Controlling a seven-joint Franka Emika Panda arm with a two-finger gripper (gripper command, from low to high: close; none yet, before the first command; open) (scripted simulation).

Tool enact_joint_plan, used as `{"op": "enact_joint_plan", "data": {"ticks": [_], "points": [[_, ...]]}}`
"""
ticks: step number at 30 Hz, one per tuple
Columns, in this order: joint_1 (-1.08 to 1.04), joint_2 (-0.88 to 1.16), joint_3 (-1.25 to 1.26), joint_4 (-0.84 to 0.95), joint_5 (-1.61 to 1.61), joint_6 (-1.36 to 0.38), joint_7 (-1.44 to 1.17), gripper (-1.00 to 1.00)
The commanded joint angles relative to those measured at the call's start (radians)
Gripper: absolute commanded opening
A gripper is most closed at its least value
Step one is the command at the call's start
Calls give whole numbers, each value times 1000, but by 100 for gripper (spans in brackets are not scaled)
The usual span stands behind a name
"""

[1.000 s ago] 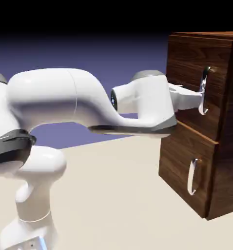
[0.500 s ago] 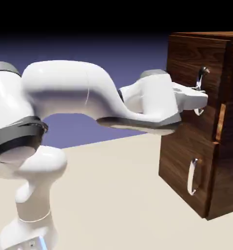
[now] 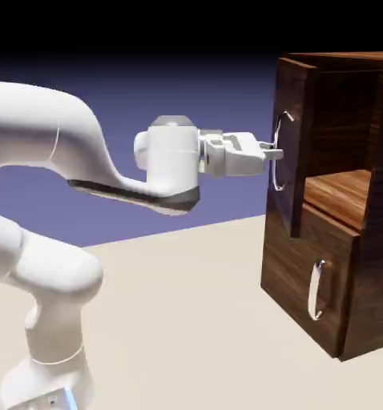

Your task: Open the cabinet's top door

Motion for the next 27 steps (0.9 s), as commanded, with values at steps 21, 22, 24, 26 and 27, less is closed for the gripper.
{"op": "enact_joint_plan", "data": {"ticks": [21, 22, 24, 26, 27], "points": [[-495, 80, 600, -29, 339, 6, 126, -100], [-532, 79, 618, -26, 338, 38, 134, -100], [-604, 75, 653, -19, 337, 102, 148, -100], [-677, 67, 689, -14, 340, 167, 161, -100], [-713, 62, 708, -11, 343, 199, 167, -100]]}}
